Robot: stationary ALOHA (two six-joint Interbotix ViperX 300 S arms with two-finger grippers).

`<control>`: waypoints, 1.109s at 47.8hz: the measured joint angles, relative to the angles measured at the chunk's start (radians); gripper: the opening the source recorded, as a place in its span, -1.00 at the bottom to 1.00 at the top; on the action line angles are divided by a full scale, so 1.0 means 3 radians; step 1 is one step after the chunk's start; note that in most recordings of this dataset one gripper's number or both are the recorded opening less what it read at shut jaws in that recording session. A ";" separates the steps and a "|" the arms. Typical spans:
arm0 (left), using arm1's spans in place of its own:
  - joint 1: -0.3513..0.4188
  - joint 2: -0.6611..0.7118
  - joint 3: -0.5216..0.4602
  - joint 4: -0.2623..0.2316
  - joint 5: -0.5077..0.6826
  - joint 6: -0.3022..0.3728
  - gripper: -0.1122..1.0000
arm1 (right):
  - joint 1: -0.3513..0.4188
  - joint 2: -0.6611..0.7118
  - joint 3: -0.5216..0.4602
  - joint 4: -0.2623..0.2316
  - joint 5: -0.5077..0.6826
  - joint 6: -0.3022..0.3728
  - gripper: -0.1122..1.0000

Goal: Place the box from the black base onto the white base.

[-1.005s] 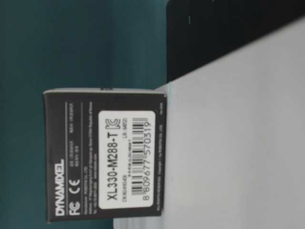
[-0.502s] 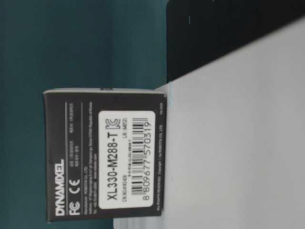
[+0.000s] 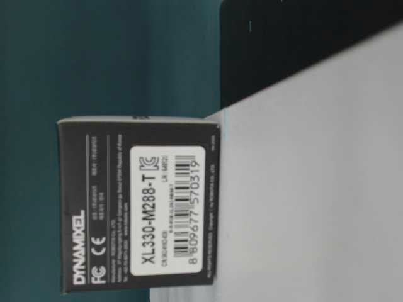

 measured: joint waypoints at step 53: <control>0.0000 0.0000 0.0000 0.0000 0.0000 0.0015 -0.84 | 0.0000 -0.0245 0.0194 0.0051 0.0123 0.0010 0.97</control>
